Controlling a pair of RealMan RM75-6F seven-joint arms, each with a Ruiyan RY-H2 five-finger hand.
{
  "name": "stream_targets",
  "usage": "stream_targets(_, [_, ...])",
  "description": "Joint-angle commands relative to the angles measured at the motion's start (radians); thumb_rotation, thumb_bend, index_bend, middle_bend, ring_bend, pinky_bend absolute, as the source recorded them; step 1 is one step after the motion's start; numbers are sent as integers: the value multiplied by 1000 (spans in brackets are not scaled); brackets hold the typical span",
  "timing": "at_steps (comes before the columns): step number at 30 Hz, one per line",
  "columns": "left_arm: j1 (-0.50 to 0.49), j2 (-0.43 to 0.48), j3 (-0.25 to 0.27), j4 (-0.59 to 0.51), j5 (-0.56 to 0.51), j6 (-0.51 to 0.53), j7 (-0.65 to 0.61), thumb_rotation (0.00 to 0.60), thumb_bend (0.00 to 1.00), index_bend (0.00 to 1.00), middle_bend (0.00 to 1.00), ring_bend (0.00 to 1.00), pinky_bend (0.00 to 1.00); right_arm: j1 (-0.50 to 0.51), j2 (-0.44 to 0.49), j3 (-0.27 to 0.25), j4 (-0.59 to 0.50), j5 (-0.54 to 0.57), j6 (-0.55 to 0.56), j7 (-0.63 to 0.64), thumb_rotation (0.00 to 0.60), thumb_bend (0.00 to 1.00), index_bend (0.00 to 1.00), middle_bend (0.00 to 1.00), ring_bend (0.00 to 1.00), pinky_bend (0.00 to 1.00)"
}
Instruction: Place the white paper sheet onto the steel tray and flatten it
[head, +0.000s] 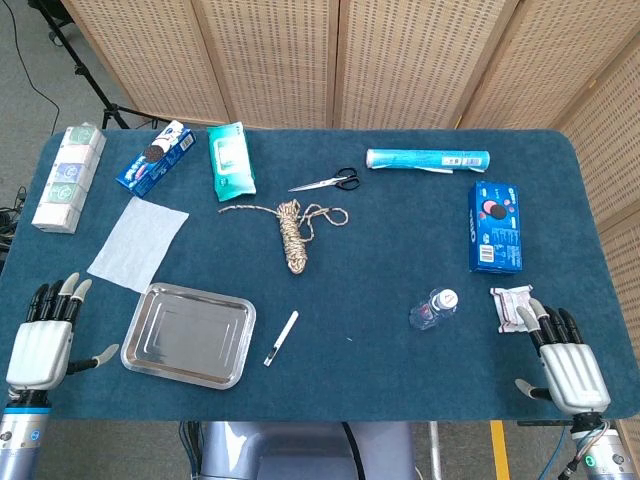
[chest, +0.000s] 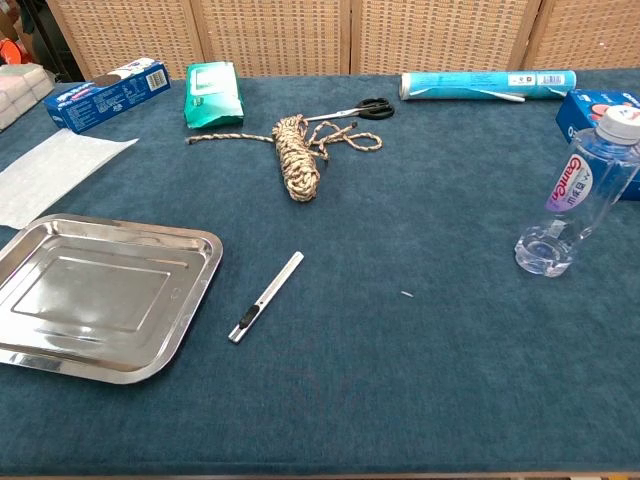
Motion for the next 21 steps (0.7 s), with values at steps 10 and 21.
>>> stream_targets(10, [0,-4,3,-1,1,-2,8,348,121,16,0,0,0,-2,2,-1,-2,0,2,4,600,0,0,0,0,0])
stream_targets(21, [-3,-5,2,9,-5,-12,3,349,126,16,0,0,0,-2,0,2,-4,3,6,-2,600,0,0,0,0,0])
